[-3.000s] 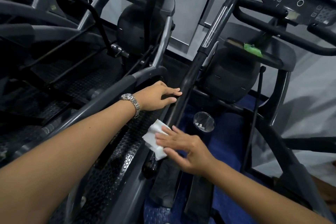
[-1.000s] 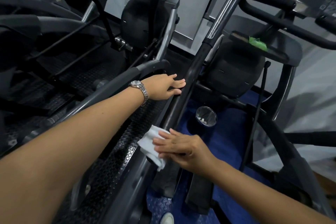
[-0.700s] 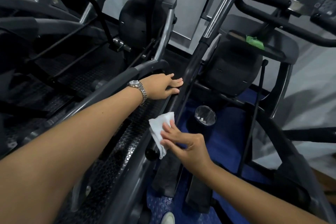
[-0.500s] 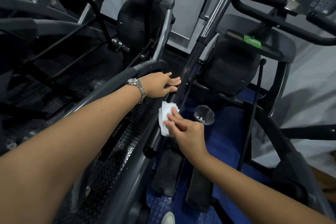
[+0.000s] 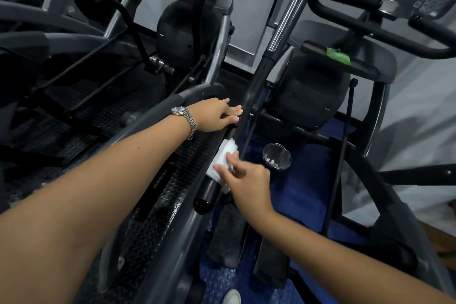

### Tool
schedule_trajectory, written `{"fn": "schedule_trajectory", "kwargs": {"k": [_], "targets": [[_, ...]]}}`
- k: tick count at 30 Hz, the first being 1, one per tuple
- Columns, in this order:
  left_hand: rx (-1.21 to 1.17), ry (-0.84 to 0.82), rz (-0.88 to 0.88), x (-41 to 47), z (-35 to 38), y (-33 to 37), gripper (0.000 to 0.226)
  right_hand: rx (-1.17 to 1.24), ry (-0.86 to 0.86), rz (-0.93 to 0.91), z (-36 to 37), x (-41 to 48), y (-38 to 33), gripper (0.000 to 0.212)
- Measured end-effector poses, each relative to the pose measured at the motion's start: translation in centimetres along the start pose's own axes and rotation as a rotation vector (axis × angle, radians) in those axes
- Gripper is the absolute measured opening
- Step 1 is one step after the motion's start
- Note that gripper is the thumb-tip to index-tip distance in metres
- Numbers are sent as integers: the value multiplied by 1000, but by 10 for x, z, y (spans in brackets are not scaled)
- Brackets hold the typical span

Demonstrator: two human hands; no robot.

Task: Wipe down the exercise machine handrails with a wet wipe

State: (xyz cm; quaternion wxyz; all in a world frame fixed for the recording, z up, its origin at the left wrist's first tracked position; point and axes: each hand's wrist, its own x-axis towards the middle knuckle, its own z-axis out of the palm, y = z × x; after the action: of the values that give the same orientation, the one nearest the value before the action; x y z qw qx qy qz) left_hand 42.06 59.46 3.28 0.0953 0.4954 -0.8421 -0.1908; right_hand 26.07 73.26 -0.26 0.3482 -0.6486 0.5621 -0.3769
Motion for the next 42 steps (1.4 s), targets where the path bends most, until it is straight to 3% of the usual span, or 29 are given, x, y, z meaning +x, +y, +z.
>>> {"fn": "schedule_trajectory", "kwargs": {"k": [4, 7, 10, 18, 23, 30, 34, 37, 42], "targets": [[16, 2, -7, 1, 1, 0, 44, 70, -109, -114, -3, -28, 6, 46], [39, -3, -10, 1, 0, 1, 44, 80, -180, -327, -9, -36, 12, 46], [43, -7, -23, 0, -1, 2, 45, 52, -280, -507, -15, -23, 28, 32], [61, -16, -38, -1, -1, 5, 45, 46, -312, -546, -25, 13, 26, 21], [46, -26, -54, -1, -3, 8, 44, 37, -481, -642, -22, -10, 18, 28], [39, -33, -56, -4, -3, 12, 45, 142, -662, -636, -39, -11, 15, 12], [65, -23, -67, -4, -5, 16, 45, 36, -543, -645, -49, 12, 8, 16], [56, 23, -96, -2, -4, 22, 41, -78, -387, -596, -59, 38, 0, 7], [-183, 248, -120, 2, -8, 43, 22, -138, -180, -523, -86, 74, -14, 15]]}}
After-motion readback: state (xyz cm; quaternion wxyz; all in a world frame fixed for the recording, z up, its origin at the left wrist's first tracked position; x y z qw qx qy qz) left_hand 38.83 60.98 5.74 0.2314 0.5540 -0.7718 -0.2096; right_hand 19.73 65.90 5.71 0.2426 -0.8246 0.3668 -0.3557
